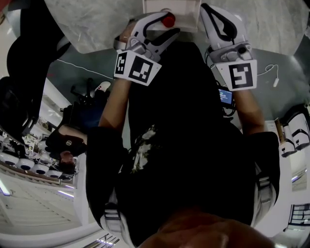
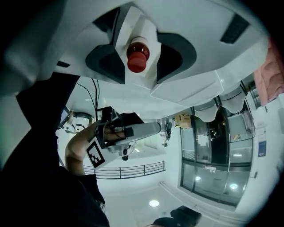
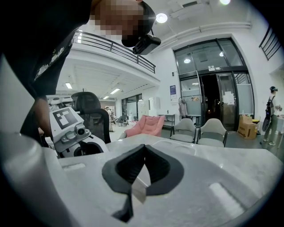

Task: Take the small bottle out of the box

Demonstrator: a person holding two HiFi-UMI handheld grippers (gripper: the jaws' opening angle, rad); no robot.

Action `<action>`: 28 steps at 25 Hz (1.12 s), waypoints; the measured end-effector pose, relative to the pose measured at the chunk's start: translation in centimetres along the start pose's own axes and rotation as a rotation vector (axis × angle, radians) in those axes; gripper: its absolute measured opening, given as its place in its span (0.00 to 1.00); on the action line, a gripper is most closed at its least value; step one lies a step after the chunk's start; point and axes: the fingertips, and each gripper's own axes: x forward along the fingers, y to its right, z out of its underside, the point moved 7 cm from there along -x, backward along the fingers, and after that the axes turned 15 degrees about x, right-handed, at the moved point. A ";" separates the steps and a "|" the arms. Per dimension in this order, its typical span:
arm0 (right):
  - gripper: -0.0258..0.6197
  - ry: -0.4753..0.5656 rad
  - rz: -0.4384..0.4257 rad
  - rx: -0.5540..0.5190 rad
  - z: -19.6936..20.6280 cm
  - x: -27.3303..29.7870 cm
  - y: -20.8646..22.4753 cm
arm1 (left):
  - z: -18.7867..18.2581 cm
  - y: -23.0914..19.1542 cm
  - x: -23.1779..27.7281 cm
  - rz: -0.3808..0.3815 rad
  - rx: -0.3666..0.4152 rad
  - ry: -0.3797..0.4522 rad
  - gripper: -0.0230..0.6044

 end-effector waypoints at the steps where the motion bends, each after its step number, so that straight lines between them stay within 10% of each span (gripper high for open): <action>1: 0.03 -0.001 -0.004 -0.001 0.1 0.0 0.0 | 0.2 0.1 0.3 0.001 -0.005 -0.006 0.42; 28: 0.03 -0.006 -0.032 0.016 -0.2 0.5 -0.1 | 1.5 1.4 3.5 0.029 0.041 -0.033 0.36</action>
